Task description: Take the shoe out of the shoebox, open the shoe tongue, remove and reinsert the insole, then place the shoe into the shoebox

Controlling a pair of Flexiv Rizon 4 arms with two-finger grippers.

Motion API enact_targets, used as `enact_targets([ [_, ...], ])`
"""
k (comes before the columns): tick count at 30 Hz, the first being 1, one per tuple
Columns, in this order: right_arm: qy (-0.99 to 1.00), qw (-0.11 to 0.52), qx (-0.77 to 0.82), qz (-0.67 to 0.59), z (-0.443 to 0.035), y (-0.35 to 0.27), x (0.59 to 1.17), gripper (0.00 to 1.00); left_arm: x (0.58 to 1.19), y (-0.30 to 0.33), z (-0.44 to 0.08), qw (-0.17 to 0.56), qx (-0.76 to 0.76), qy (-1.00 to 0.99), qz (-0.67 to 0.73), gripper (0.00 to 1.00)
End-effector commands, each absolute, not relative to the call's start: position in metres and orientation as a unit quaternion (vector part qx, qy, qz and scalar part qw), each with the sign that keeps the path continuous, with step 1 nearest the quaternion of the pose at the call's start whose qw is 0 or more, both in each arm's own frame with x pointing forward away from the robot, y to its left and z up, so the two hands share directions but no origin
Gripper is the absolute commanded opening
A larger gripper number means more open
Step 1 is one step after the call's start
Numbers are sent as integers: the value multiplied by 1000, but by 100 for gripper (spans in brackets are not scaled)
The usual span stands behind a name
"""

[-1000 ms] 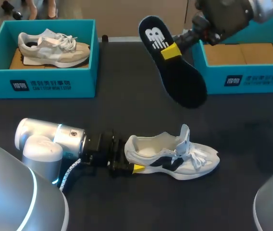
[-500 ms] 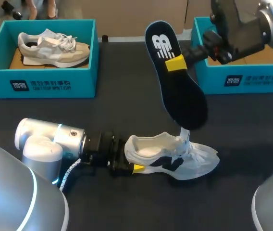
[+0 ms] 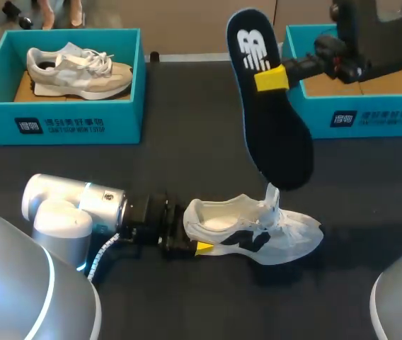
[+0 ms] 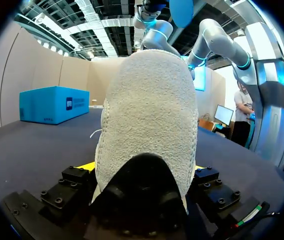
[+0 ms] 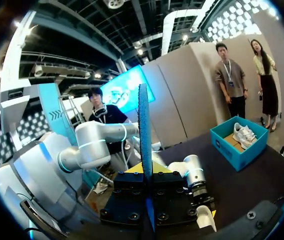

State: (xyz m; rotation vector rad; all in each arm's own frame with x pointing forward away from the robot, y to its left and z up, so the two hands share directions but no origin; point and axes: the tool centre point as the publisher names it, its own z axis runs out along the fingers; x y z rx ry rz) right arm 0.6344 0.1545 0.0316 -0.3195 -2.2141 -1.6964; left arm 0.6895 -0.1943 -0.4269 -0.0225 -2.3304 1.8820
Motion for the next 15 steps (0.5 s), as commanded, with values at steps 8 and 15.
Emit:
enact_targets([
  [8, -764, 151, -146, -610, 53, 142, 615, 0, 690, -195, -433, 73, -7, -777, 626, 0],
  [15, -737, 141, -148, -644, 47, 132, 608, 0, 690, -195, -433, 73, -7, -777, 626, 0],
])
